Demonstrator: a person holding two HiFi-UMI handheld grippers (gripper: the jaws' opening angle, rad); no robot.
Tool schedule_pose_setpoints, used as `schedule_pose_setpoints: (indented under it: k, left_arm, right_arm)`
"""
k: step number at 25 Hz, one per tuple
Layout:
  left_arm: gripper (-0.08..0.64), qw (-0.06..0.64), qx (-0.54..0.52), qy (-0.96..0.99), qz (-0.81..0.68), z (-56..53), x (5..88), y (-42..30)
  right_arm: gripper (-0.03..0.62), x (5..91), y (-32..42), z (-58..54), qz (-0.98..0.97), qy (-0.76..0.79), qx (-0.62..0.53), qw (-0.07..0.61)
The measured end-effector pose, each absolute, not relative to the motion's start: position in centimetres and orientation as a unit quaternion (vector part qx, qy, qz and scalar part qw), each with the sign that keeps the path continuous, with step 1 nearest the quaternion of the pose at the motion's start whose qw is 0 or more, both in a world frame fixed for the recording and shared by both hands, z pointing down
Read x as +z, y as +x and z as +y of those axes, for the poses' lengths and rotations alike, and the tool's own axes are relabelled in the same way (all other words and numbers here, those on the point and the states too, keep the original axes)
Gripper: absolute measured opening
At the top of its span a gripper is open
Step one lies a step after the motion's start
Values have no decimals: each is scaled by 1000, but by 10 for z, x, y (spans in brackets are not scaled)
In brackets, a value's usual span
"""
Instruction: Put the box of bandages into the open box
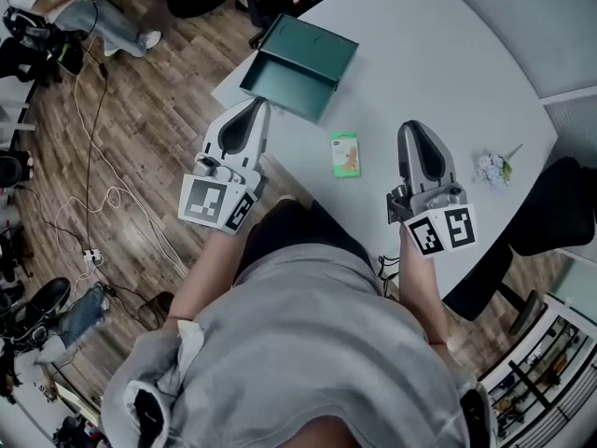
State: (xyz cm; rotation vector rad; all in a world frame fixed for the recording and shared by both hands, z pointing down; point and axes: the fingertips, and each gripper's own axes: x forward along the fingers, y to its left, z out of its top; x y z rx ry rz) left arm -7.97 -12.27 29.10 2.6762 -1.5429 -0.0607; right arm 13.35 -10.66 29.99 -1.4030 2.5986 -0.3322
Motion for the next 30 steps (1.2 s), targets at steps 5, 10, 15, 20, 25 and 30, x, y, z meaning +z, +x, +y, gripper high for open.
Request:
schedule_pose_setpoints:
  k: [5,10,15,20,25,30]
  left_arm:
    - [20,40,-11,870,-492,-143,300,-80]
    - [20,50,0,885,-463,-165,307,-80]
    - [20,54,1,894,-445,-186,312,-87]
    - [20,60,5,899,-434,-200,322,-93]
    - [20,69,9,903,-424,-206,335,-95]
    - [20,78,15,908,-412,-208,351,-88]
  right_arm:
    - [64,307,128,-124,868,-475,-121,80]
    - [66,319,126,-133,847,-507,-137,76]
    - [66,332,116,-140,838,-522,-145,62]
    - [66,359,105,-145,833,-530,-154,34]
    - [66,400,98,-143,822,-543,-171,-17]
    - [66,484,88,-135,806,-540,-219,-105]
